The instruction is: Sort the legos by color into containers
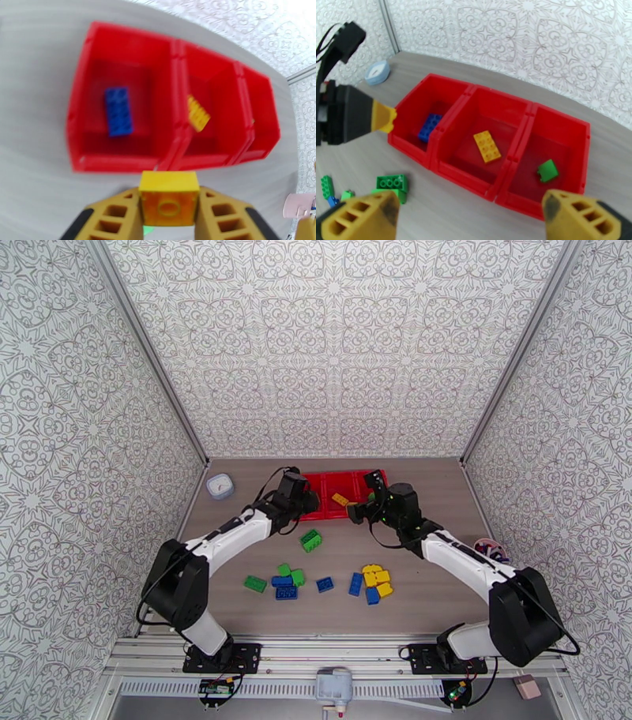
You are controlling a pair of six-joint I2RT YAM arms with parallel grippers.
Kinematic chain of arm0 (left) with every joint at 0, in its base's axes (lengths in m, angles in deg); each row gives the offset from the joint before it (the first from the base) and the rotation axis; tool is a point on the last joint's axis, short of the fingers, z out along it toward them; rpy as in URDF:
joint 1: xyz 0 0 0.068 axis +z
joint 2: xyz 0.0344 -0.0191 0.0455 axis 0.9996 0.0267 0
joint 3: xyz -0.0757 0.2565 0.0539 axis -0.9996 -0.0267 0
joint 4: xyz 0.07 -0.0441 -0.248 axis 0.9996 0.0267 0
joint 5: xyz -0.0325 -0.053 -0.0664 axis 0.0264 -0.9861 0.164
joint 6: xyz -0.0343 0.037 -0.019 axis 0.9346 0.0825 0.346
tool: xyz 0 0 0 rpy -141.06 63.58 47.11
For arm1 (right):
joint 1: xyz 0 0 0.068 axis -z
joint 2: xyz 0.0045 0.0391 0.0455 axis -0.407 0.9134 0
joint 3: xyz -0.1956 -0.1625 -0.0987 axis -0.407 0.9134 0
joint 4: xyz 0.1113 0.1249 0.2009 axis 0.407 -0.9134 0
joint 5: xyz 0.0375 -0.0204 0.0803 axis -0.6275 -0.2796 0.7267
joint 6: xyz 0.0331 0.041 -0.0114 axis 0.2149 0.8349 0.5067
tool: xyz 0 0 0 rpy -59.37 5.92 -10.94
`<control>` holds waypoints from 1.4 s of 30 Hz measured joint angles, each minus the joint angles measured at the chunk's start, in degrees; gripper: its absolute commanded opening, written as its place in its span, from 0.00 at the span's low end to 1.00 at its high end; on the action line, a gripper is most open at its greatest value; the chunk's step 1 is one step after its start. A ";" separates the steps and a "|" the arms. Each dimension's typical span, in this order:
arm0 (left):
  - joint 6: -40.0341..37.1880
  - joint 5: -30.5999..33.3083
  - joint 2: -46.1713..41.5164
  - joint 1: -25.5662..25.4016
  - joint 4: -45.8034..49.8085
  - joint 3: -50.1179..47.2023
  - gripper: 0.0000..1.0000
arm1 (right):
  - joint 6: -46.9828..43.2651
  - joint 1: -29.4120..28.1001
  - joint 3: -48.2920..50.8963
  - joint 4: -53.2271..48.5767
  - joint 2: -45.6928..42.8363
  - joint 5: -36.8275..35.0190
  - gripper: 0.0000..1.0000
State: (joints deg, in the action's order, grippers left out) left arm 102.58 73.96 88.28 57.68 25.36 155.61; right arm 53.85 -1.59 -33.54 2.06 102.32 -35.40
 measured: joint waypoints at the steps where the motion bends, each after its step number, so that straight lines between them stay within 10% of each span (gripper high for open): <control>1: -0.20 -0.39 1.95 -0.02 -0.09 2.01 0.34 | 0.13 0.09 0.44 0.04 -0.61 -0.35 1.00; 13: -2.12 -3.43 20.46 -0.52 3.56 23.28 0.36 | 1.31 0.59 2.56 -0.92 -3.98 -2.45 1.00; 21: -3.15 -5.03 22.49 -0.57 5.49 25.38 0.66 | 1.44 0.59 2.80 -2.47 -6.80 -3.48 1.00; 32: -11.87 -5.31 3.61 -1.03 0.07 6.36 0.99 | 6.86 0.46 3.08 -14.73 -10.45 -6.51 1.00; 42: -32.02 -11.37 -15.50 -5.33 -5.22 -11.23 1.00 | 17.22 -4.52 3.06 -32.26 -11.39 -11.54 1.00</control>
State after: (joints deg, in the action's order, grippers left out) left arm 70.56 62.59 72.78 52.35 20.13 144.37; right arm 71.07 -6.11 -30.48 -30.20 90.93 -46.94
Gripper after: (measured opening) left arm 0.994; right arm 0.996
